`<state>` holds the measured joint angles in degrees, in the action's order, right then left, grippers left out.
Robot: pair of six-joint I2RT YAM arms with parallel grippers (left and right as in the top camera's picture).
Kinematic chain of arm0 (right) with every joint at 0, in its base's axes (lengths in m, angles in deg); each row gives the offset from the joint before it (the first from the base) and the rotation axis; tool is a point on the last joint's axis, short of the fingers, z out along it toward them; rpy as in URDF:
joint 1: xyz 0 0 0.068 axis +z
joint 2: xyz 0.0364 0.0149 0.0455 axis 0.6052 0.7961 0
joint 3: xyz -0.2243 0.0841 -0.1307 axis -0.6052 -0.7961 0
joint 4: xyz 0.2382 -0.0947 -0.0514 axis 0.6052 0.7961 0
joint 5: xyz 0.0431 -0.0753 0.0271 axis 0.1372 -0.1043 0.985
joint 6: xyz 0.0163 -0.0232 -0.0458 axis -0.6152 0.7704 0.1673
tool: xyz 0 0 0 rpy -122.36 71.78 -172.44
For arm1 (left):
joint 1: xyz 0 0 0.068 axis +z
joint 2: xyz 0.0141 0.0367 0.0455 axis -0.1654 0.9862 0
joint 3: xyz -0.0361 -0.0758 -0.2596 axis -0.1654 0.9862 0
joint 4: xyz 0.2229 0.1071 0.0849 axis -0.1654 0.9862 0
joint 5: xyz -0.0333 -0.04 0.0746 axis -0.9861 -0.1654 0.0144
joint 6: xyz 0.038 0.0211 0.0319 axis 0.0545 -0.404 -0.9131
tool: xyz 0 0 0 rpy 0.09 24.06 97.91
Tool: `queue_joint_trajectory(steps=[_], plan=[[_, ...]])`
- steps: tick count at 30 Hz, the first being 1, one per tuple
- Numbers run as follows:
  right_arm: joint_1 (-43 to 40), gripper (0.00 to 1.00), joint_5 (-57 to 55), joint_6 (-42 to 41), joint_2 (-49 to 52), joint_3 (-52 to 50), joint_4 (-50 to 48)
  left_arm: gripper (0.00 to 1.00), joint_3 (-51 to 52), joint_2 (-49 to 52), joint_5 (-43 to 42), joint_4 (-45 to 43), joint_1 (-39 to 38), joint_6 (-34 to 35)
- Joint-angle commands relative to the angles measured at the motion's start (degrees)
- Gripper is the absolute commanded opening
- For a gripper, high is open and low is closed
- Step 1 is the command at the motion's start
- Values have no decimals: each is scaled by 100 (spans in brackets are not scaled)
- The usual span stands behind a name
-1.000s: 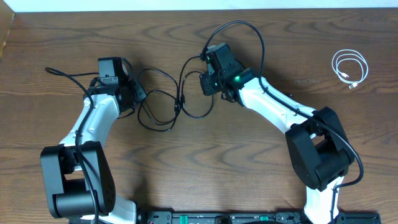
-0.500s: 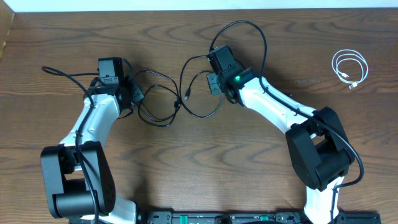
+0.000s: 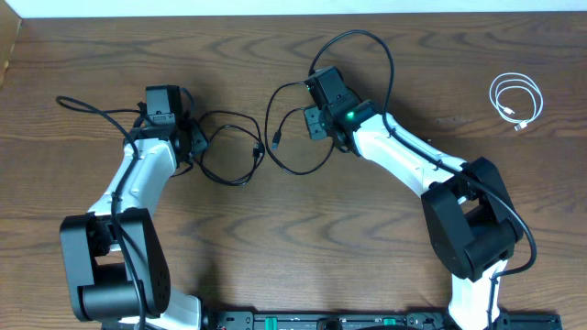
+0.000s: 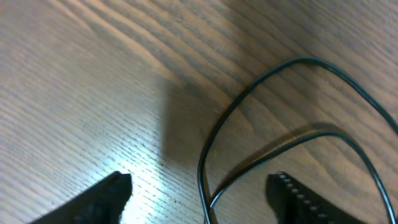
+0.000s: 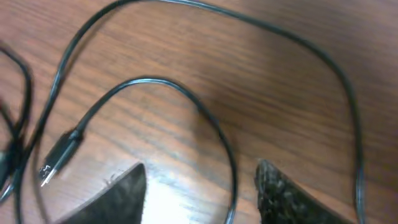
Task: Untangle cables
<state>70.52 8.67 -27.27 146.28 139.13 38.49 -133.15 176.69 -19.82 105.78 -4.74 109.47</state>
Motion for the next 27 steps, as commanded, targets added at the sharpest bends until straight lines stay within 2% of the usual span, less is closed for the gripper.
queue_joint_trajectory(steps=[1, 6, 12, 16, 18, 20, 27], plan=[[13, 66, 1176, 304, -61, 37, 4, 78, 33, -24, 127, 13, -4, 11], [42, 72, 2267, 570, 81, 39, 74, 80, 33, -24, -166, -28, -4, 26], [210, 68, 3084, 813, 81, 376, 354, 81, 33, -24, -205, -26, -2, 26], [306, 68, 3088, 1137, 81, 828, 1110, 81, 33, -24, 168, 114, 118, 66], [315, 70, 3029, 1196, 81, 1003, 1412, 81, 33, -24, 243, 223, 313, 348], [315, 71, 2848, 1191, 81, 1021, 1436, 81, 33, -24, 133, 278, 474, 555], [125, 73, 1644, 1281, 136, 1008, 1814, 81, 33, -22, -476, 275, 664, 564]])
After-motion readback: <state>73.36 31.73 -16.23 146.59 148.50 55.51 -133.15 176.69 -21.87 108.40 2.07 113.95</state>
